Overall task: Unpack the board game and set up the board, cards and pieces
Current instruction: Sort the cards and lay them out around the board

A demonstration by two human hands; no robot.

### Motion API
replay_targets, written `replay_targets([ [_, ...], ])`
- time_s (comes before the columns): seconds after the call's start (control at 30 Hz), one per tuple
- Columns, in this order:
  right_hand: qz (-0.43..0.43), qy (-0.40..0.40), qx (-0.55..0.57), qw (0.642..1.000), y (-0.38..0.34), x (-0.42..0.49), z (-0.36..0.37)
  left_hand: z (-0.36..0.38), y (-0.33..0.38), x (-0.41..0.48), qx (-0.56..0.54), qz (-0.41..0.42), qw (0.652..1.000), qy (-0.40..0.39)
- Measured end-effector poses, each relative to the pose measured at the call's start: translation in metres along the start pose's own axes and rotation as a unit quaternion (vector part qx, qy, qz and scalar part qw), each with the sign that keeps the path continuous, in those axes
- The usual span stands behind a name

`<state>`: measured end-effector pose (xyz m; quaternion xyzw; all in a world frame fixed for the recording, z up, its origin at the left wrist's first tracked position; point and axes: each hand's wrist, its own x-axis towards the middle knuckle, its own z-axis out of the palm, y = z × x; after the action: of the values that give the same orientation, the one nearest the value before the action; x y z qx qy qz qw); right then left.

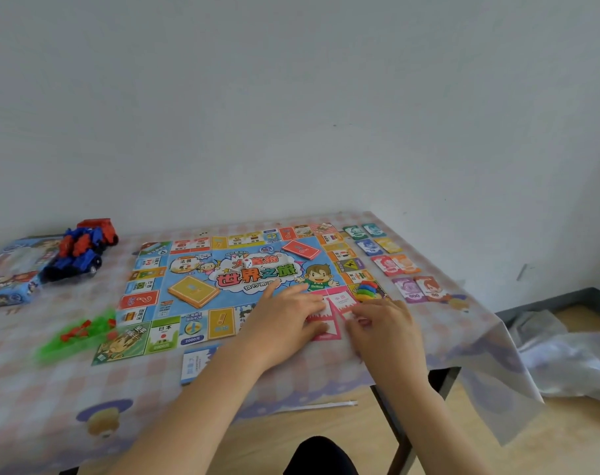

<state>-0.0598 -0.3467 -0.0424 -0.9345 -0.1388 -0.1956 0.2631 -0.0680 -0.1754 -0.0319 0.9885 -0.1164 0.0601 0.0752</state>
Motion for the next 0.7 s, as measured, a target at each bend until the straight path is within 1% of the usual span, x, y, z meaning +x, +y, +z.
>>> replay_targets([
  [0.23, 0.088, -0.019, 0.009, 0.996, -0.003, 0.008, 0.004, 0.002, 0.002, -0.001, -0.003, -0.005, 1.0, 0.024],
  [0.4, 0.105, -0.02, 0.006, 0.994, -0.007, 0.015, 0.004, 0.007, 0.007, 0.001, 0.014, -0.019, 0.998, 0.054],
  [0.47, 0.09, -0.014, 0.008, 0.996, -0.003, 0.016, 0.005, 0.008, 0.007, 0.001, -0.003, -0.017, 0.997, 0.077],
  [0.53, 0.054, -0.014, 0.015, 0.998, 0.005, 0.014, 0.003, 0.003, -0.001, 0.001, -0.052, -0.01, 0.995, 0.082],
  [0.6, 0.011, -0.021, 0.022, 0.999, 0.017, 0.011, 0.0, -0.006, -0.012, 0.001, -0.085, -0.003, 0.996, 0.037],
  [0.7, -0.046, -0.044, 0.018, 0.998, 0.031, 0.004, -0.003, -0.012, -0.022, 0.002, -0.08, 0.007, 0.996, -0.039],
])
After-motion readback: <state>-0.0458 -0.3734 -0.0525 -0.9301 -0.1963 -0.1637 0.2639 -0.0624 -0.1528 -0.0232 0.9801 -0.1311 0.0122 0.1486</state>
